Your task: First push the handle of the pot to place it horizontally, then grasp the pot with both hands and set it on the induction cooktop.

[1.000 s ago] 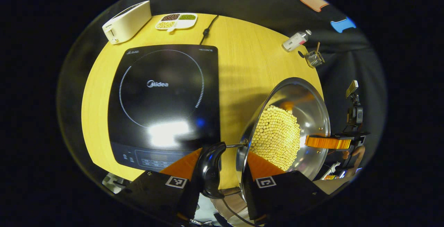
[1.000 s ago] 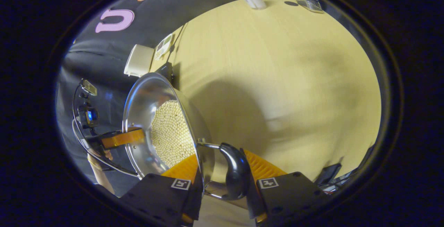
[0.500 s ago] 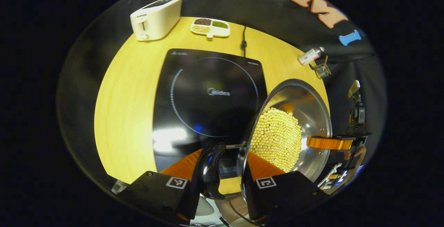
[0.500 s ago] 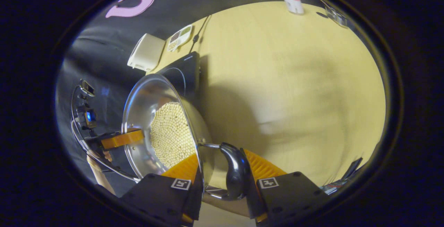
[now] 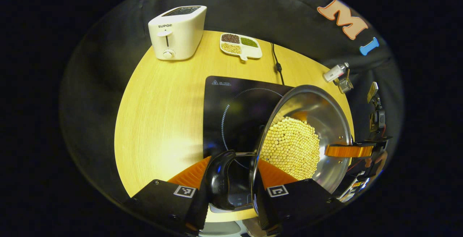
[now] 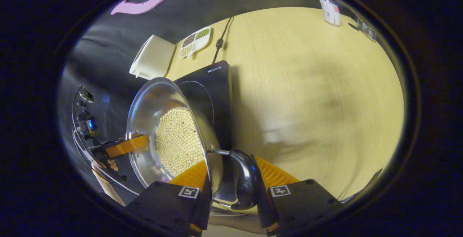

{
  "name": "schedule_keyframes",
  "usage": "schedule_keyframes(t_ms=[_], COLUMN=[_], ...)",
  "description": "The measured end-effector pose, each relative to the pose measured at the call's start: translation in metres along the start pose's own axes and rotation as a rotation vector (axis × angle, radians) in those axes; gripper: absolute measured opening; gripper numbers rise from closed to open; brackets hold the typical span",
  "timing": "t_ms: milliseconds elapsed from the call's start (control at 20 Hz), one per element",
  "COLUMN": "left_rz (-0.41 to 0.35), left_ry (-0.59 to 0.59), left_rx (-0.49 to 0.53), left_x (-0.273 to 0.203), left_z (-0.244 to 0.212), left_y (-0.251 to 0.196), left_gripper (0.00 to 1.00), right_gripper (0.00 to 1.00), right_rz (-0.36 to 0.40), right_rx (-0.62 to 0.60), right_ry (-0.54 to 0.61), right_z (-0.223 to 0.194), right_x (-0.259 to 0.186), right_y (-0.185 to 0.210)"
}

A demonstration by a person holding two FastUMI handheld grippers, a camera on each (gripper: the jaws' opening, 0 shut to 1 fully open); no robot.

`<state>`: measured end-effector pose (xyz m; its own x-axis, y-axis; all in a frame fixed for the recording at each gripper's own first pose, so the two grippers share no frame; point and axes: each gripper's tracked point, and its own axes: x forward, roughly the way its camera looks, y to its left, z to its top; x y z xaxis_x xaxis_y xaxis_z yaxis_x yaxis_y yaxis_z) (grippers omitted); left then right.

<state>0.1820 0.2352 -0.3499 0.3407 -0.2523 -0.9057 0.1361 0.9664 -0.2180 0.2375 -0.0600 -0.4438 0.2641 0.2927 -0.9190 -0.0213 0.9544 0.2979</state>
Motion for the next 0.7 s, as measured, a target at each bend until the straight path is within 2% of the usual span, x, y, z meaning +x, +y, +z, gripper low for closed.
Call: schedule_keyframes(t_ms=[500, 550, 700], left_rz=[0.006, 0.011, 0.03], left_ry=[-0.022, -0.021, -0.04], left_rx=[0.001, 0.001, 0.034], left_x=[0.031, 0.033, 0.033], left_z=[0.033, 0.034, 0.042], left_y=[0.025, 0.028, 0.034], left_gripper=[0.57, 0.57, 0.57], right_gripper=[0.5, 0.56, 0.56], right_rz=[-0.037, -0.04, -0.028], right_rx=[0.007, 0.01, 0.022], right_ry=[-0.021, -0.017, -0.022], right_z=[0.007, 0.006, 0.008], right_x=[0.002, 0.003, 0.006], right_y=[-0.003, -0.003, 0.001])
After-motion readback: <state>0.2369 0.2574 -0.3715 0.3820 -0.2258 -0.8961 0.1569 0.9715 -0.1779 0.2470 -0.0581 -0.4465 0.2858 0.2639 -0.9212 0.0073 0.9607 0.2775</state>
